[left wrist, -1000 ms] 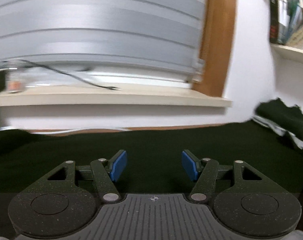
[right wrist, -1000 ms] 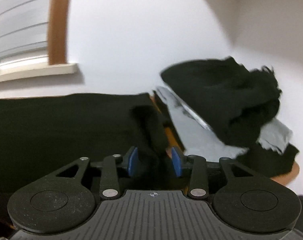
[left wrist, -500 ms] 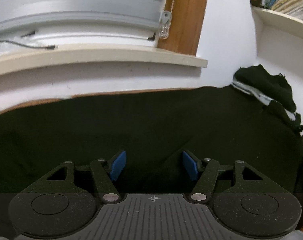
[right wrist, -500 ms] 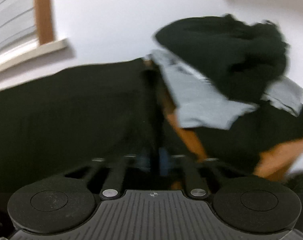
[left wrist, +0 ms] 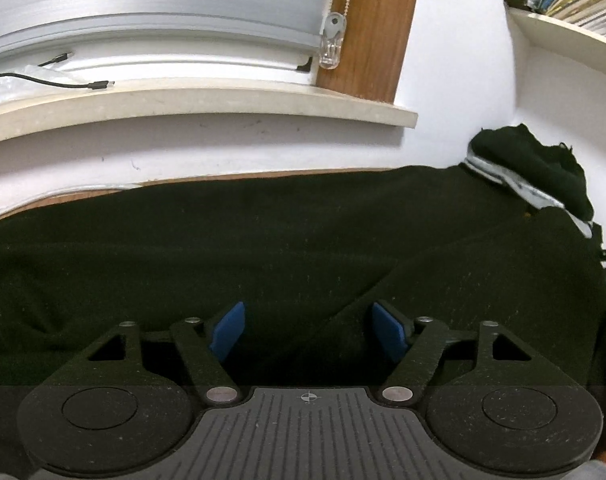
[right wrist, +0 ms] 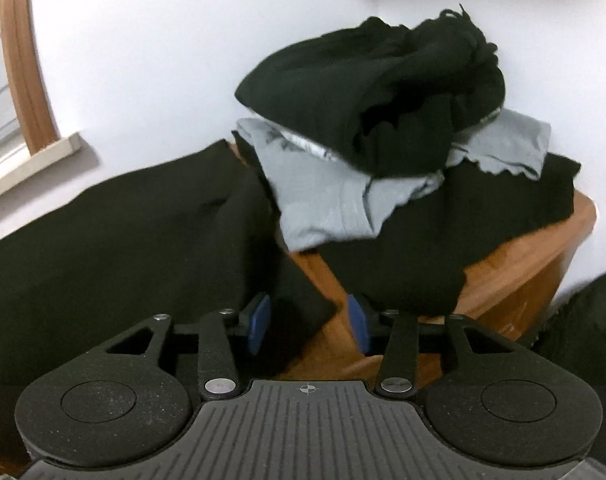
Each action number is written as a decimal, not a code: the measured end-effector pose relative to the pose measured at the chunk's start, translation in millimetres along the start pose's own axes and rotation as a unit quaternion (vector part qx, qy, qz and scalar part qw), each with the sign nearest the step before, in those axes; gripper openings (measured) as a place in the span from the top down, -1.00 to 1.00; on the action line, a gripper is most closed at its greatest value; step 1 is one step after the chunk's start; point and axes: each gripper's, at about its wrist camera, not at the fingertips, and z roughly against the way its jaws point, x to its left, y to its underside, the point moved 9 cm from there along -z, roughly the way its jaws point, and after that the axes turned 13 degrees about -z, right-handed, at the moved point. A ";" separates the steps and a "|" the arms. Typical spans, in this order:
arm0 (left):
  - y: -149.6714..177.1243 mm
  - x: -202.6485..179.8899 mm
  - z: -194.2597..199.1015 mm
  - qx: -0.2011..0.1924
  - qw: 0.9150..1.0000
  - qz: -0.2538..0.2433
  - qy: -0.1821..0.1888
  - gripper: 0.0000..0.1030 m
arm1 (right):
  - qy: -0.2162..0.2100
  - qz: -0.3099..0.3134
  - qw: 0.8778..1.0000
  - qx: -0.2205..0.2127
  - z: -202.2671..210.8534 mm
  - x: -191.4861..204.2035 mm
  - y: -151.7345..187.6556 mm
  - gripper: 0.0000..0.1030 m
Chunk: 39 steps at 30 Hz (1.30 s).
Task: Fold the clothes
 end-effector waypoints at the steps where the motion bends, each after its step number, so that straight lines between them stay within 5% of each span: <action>1: 0.0 0.0 -0.5 0.001 1.000 0.000 0.000 -0.45 | -0.002 -0.001 1.000 -0.001 1.4 1.2 1.6 0.28; 3: -0.1 0.1 -1.1 0.001 1.000 0.000 -0.001 -0.45 | -0.007 0.003 1.000 -0.004 5.5 3.8 3.2 0.90; 7: -0.4 0.1 -1.2 0.001 1.000 -0.001 -0.002 -0.47 | 0.006 0.001 0.999 -0.044 31.2 -1.6 -7.9 0.94; 10: -0.3 -0.6 -2.1 0.003 1.000 -0.002 -0.002 -0.49 | 0.017 -0.001 0.999 -0.051 49.2 -6.7 -9.3 0.86; 13: 0.0 -1.1 -3.0 0.007 1.000 -0.005 -0.004 -0.50 | 0.064 0.037 0.996 -0.058 47.2 -6.3 -6.5 0.27; 14: 0.1 -1.3 -3.0 0.008 1.000 -0.006 -0.005 -0.50 | 0.065 0.051 0.994 -0.066 45.8 -1.8 -6.9 0.26; 21: -2.3 -3.8 6.8 0.001 1.000 -0.023 -0.021 -0.50 | -0.042 0.054 0.994 -0.084 17.2 70.9 -19.3 0.25; 25: -8.8 6.7 40.8 -0.012 0.999 -0.028 -0.038 -0.51 | -0.139 0.057 0.987 -0.052 -3.8 151.7 -15.6 0.30; 31: 8.5 61.4 116.6 -0.015 0.994 -0.022 -0.107 -0.50 | -0.299 0.162 0.940 0.034 -8.6 324.9 41.7 0.29; 39: 78.5 159.2 189.8 0.051 0.978 0.032 -0.201 -0.05 | -0.438 0.309 0.835 0.129 13.7 533.0 160.9 0.29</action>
